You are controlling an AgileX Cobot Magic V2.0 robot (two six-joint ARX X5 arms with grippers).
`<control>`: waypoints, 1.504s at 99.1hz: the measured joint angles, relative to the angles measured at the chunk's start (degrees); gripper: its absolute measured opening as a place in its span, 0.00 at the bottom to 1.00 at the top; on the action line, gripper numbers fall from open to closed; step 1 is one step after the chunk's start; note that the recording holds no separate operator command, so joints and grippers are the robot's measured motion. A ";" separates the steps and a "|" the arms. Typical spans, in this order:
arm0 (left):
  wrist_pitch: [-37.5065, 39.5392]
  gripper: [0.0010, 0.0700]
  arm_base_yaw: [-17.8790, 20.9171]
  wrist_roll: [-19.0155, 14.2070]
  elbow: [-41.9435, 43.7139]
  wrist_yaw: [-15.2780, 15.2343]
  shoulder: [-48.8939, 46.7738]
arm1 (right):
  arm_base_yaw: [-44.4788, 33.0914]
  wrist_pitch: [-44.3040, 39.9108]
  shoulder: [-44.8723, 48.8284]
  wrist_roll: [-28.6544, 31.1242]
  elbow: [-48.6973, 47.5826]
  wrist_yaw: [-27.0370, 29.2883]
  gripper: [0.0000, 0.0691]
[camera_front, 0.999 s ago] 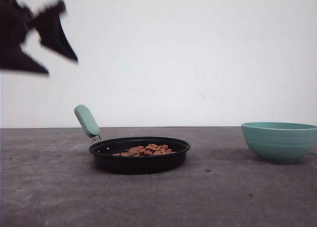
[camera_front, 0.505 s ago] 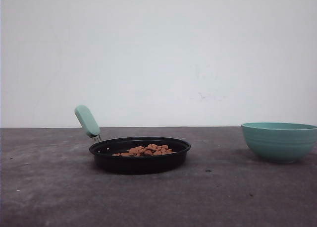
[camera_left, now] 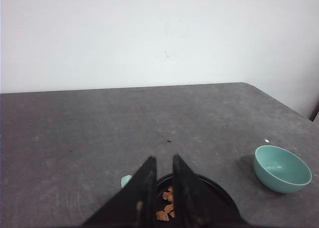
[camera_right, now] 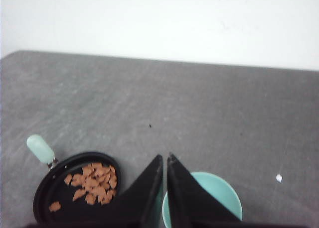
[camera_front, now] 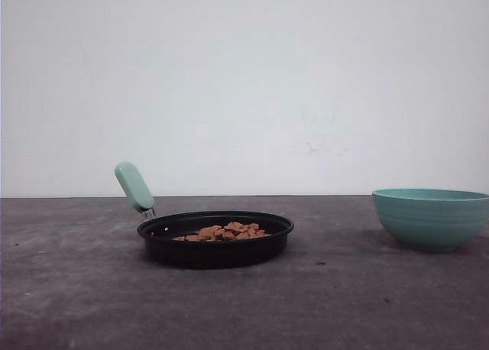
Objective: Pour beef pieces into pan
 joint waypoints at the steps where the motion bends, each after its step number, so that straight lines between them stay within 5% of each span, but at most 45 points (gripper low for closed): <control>1: -0.02 0.03 0.00 0.00 0.00 0.00 0.00 | 0.00 0.11 0.00 0.00 0.00 0.00 0.02; 40: -0.02 0.03 0.00 0.28 0.00 -0.02 0.02 | 0.00 0.24 0.00 -0.04 0.00 0.00 0.02; 55: -0.44 0.03 1.01 5.77 -0.04 -2.10 -0.90 | 0.00 0.22 0.00 -0.04 0.00 0.00 0.02; 76: 1.16 0.03 9.29 11.58 -7.32 -2.71 -6.62 | 0.00 0.26 0.00 -0.07 0.00 0.00 0.02; 100: 5.49 0.03 17.70 10.54 -25.92 -5.66 -17.86 | 0.00 1.73 0.00 -0.04 0.00 0.00 0.02; 119: 5.62 0.03 18.18 8.44 -33.29 -11.19 -23.47 | 0.00 2.34 0.00 -0.04 0.00 0.00 0.02; 149: 6.97 0.03 18.16 7.50 -35.50 -11.45 -25.16 | 0.00 2.34 0.00 -0.07 0.00 0.00 0.02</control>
